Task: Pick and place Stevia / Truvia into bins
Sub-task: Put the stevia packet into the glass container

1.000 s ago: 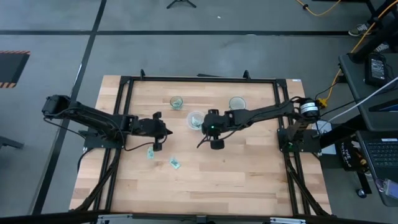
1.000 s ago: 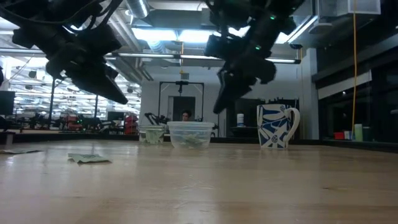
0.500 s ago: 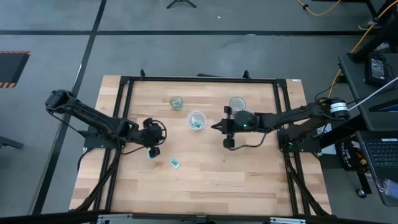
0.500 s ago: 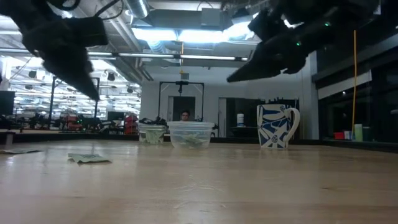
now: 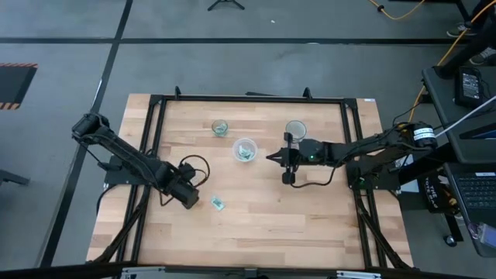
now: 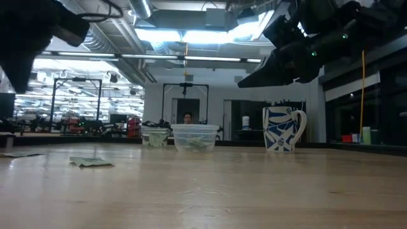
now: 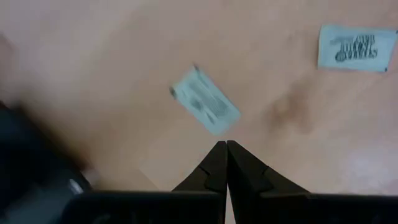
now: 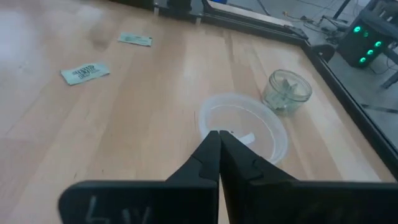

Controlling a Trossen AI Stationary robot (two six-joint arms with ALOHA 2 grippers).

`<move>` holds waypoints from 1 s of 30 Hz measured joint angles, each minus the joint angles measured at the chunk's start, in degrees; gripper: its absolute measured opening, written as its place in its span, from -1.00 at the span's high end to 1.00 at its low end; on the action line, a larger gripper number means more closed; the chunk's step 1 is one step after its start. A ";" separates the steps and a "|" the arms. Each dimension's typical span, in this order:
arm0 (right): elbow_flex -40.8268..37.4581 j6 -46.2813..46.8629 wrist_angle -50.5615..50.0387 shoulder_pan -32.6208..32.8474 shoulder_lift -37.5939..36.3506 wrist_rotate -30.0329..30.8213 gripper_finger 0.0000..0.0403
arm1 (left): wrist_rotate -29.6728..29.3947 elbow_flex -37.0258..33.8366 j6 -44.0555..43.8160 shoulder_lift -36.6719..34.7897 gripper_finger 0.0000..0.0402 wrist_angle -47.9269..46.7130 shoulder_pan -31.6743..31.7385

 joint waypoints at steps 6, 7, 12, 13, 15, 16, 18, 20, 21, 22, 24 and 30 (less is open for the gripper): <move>0.00 0.39 -0.01 0.02 0.00 -4.04 0.97 | 1.53 0.75 -6.14 4.13 0.97 1.37 -1.87; 0.00 0.39 -0.03 0.03 0.00 -5.22 0.97 | 1.38 0.75 -6.90 4.72 0.96 1.44 -2.15; 0.00 0.41 -0.05 0.20 0.00 -9.07 0.97 | 1.08 0.75 -10.33 7.46 0.88 1.86 -2.48; 0.00 0.41 -0.07 0.37 0.00 -9.06 0.97 | 0.56 0.75 -10.33 7.99 0.85 1.90 -2.48; 0.00 0.37 -0.25 0.84 0.00 -9.03 0.97 | -0.99 0.73 -10.36 8.82 0.78 1.90 -2.48; 0.00 0.31 -0.40 1.21 0.00 -9.03 0.97 | -1.82 0.74 -10.50 9.14 0.74 1.92 -2.46; 0.00 0.17 -0.69 1.99 0.00 -9.07 0.97 | -3.00 0.73 -11.53 9.75 0.65 1.94 -2.21; 0.00 0.12 -0.97 2.69 0.00 -9.17 0.97 | -3.95 0.73 -12.36 10.00 0.55 2.06 -2.15; 0.00 -0.02 -1.34 2.95 0.00 -9.17 0.97 | -4.13 0.73 -13.07 10.19 0.50 2.16 -2.15; 0.00 -0.19 -1.80 3.23 0.00 -9.16 0.97 | -4.20 0.73 -14.14 10.38 0.46 2.21 -2.15; 0.00 -1.27 -2.66 3.70 0.02 -9.13 0.97 | -4.02 0.73 -16.88 10.59 0.36 2.19 -2.19; 0.00 -3.11 -4.79 4.55 0.02 -9.14 0.97 | -2.00 0.73 -22.02 11.43 0.17 2.64 -2.76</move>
